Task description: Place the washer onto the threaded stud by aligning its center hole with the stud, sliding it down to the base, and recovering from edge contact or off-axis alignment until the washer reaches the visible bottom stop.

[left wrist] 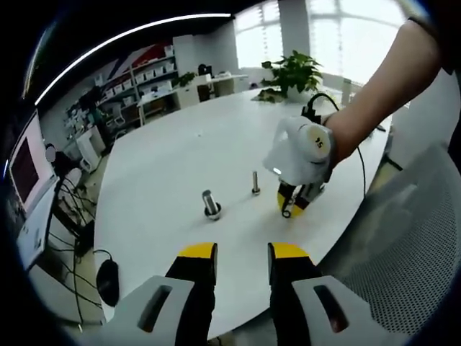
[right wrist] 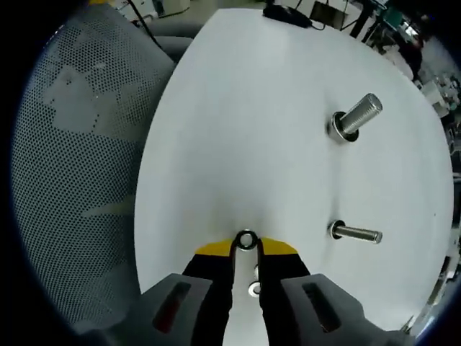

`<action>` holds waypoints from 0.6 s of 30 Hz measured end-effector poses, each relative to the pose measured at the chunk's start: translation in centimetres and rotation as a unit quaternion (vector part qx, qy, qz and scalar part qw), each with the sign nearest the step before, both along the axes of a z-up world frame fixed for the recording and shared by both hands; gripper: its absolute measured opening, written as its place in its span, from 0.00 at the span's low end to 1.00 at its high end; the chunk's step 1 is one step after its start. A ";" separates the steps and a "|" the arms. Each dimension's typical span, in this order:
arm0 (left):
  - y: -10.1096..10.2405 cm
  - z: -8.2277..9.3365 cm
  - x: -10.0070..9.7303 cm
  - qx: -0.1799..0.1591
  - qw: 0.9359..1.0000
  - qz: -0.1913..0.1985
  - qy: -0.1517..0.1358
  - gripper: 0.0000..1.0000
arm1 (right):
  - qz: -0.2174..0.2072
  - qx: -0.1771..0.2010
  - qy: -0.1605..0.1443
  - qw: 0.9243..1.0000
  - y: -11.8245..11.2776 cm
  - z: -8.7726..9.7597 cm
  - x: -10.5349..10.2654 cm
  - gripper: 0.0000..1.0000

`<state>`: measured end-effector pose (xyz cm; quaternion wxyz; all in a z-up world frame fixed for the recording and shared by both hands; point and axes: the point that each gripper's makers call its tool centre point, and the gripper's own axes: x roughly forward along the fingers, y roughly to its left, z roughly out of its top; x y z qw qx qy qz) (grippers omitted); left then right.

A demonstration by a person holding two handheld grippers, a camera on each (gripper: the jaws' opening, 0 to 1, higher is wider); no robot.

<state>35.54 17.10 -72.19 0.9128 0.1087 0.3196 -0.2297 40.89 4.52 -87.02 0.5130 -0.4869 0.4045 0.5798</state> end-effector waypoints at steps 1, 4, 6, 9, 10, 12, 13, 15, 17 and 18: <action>0.0 -0.3 -0.1 0.000 1.000 -0.001 0.005 0.30 | -0.002 0.001 0.001 1.000 0.0 0.1 0.0 0.13; -0.2 -0.5 -0.2 0.009 1.000 -0.007 0.009 0.30 | -0.008 0.005 0.004 1.000 0.0 0.0 0.0 0.13; -0.4 -0.3 -0.2 0.007 1.000 -0.010 0.005 0.30 | -0.020 0.014 0.008 1.000 0.0 0.1 0.1 0.13; -0.2 -0.4 -0.3 0.004 1.000 -0.008 0.007 0.30 | -0.033 0.022 0.010 0.999 0.0 0.1 0.1 0.13; -0.2 -0.3 -0.3 0.000 1.000 -0.006 0.006 0.30 | -0.034 0.022 0.010 0.999 0.0 0.1 0.1 0.13; -0.3 -0.2 -0.2 -0.004 1.000 -0.006 0.004 0.30 | -0.041 0.024 0.013 0.999 0.1 0.1 0.1 0.13; -0.3 -0.2 -0.1 -0.006 1.000 -0.007 0.004 0.30 | -0.046 0.023 0.013 0.999 0.0 0.1 0.1 0.13; -0.4 -0.3 -0.2 -0.004 1.000 -0.009 0.006 0.30 | -0.056 0.035 0.015 0.998 0.2 0.6 0.2 0.13; -0.5 -0.3 -0.3 -0.005 1.000 -0.011 0.006 0.30 | -0.065 0.044 0.018 0.997 0.2 1.1 0.4 0.13; -0.5 -0.3 -0.3 -0.006 1.000 -0.012 0.005 0.30 | -0.067 0.045 0.017 0.997 0.2 1.4 0.6 0.13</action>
